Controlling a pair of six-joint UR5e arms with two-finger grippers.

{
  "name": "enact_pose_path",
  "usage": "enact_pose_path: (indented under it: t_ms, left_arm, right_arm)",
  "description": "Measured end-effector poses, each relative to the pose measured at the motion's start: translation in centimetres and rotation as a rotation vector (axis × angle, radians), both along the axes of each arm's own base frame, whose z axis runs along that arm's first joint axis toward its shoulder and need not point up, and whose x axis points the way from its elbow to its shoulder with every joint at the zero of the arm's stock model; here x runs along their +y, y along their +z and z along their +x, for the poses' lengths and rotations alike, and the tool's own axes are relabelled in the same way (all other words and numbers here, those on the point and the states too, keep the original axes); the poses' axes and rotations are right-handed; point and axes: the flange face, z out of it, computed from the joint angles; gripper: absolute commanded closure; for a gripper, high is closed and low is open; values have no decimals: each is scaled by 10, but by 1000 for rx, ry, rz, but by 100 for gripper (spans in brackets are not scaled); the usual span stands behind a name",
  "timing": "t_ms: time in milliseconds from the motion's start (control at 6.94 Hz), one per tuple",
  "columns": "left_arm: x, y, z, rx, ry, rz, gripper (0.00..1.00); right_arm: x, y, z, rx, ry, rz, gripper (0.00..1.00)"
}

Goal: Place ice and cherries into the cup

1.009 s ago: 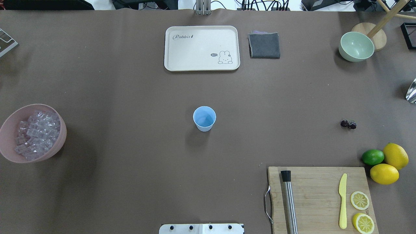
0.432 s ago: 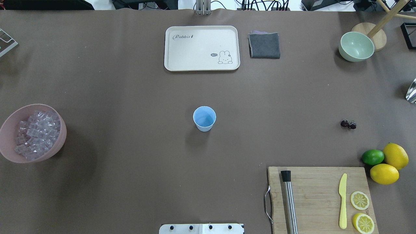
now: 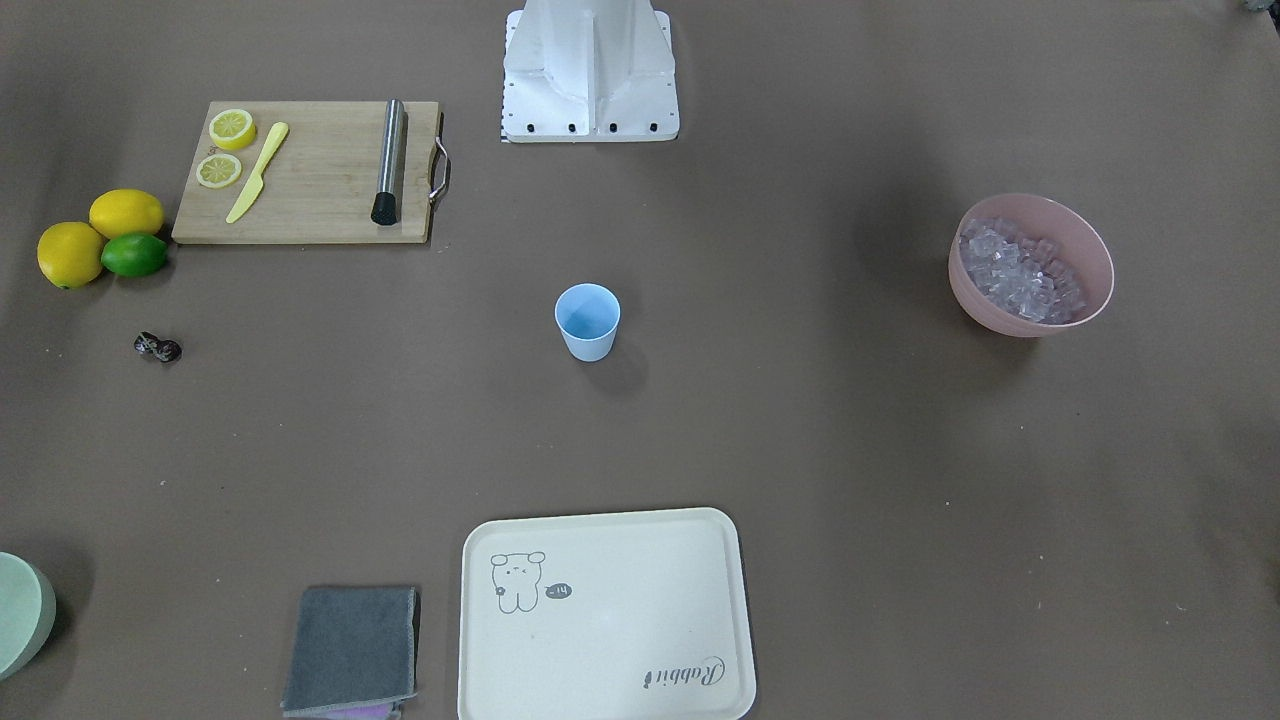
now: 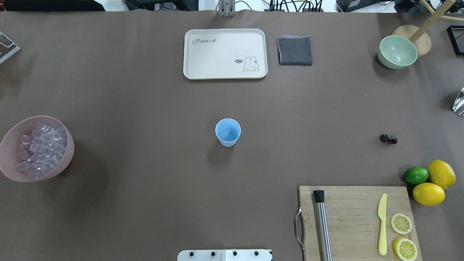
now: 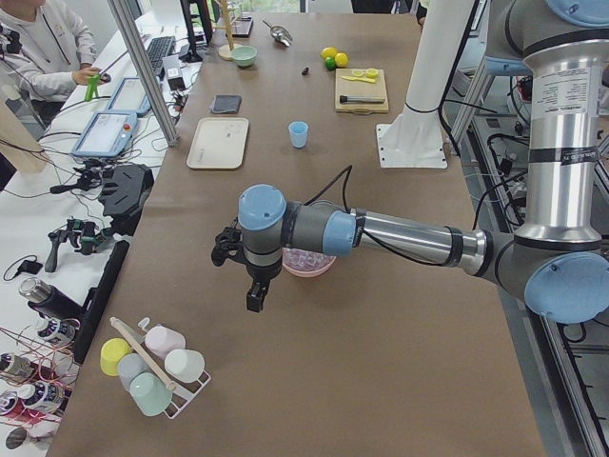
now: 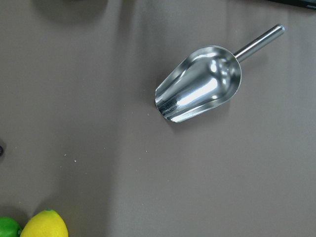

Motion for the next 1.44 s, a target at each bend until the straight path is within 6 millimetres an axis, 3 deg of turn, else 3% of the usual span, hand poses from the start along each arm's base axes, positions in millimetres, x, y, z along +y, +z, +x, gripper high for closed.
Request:
enact_pose_path:
  t_ms: [288,721,865,1153,1441]
  left_arm:
    - [-7,-14,-12,-7,-25,153,1]
    - [7,-21,-9,10,-52,285,2]
    - [7,-35,15,62,-81,281,1]
    - [19,-62,94,214,-102,220,1]
    - [44,-64,155,303,-73,130,1]
  right_arm:
    - [-1,-2,0,-2,1,8,0]
    - [-4,-10,-1,-23,54,-18,0]
    - [-5,-15,-2,-32,77,-31,0]
    - [-6,-17,-2,-38,92,-42,0]
    - [-5,-17,-2,-40,93,-43,0]
